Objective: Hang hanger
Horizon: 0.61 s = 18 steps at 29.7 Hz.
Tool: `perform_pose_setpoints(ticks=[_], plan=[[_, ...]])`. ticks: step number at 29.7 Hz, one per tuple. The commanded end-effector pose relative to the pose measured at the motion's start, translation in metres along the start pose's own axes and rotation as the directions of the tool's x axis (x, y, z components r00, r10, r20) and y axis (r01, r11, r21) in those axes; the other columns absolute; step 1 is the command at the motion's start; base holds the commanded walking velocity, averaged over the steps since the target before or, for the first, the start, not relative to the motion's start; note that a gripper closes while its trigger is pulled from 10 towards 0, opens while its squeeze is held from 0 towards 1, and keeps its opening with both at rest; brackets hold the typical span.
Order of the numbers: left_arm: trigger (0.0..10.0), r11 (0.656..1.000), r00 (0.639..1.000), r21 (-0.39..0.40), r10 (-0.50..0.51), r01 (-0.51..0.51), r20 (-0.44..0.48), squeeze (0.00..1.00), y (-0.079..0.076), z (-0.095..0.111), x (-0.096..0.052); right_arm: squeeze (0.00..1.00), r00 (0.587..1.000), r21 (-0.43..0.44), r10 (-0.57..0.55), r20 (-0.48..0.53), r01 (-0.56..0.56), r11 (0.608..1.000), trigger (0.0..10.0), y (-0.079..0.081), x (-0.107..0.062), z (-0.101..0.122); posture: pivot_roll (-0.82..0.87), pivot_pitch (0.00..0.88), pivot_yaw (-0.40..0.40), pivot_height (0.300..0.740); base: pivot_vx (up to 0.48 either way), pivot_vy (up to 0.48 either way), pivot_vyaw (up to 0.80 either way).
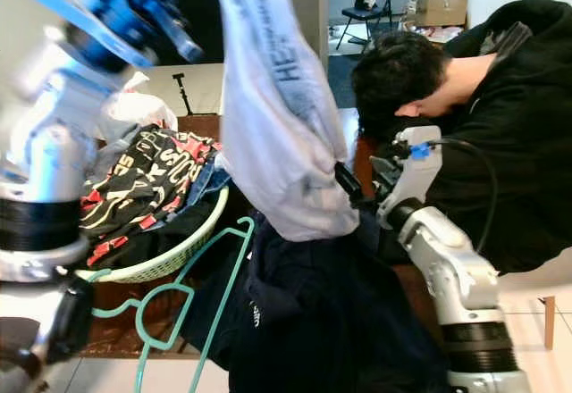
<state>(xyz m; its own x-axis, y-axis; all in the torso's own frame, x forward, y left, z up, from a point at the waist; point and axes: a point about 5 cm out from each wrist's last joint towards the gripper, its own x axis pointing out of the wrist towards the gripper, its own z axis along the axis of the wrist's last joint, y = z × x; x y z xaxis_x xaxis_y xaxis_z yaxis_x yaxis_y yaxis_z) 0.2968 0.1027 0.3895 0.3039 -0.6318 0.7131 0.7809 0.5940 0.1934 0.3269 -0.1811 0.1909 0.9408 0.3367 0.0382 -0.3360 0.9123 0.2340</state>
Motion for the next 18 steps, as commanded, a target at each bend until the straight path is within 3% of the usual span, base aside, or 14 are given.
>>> perform_pose_setpoints(ticks=[1,11,18], plan=[[10.0,0.998,1.0,-0.064,0.007,-0.007,0.002,0.0,-0.01,-0.006,0.004,0.0,0.997,0.025,-0.078,0.029,0.078,0.997,10.0,-0.009,0.002,0.003,0.0,0.0,0.069,0.74,0.0,0.0,0.0],[10.0,0.992,0.999,-0.123,-0.024,0.019,-0.039,0.0,-0.024,-0.013,0.009,0.0,0.979,0.066,-0.188,0.074,0.183,0.981,10.0,-0.023,0.002,0.007,-0.01,0.0,0.085,0.74,0.0,0.0,0.0],[10.0,0.99,0.998,-0.143,-0.012,0.003,-0.066,0.0,-0.028,-0.016,0.009,0.0,0.973,0.07,-0.217,0.082,0.211,0.975,10.0,-0.023,0.004,0.005,-0.01,0.0,0.087,0.74,-0.282,0.0,0.0]])
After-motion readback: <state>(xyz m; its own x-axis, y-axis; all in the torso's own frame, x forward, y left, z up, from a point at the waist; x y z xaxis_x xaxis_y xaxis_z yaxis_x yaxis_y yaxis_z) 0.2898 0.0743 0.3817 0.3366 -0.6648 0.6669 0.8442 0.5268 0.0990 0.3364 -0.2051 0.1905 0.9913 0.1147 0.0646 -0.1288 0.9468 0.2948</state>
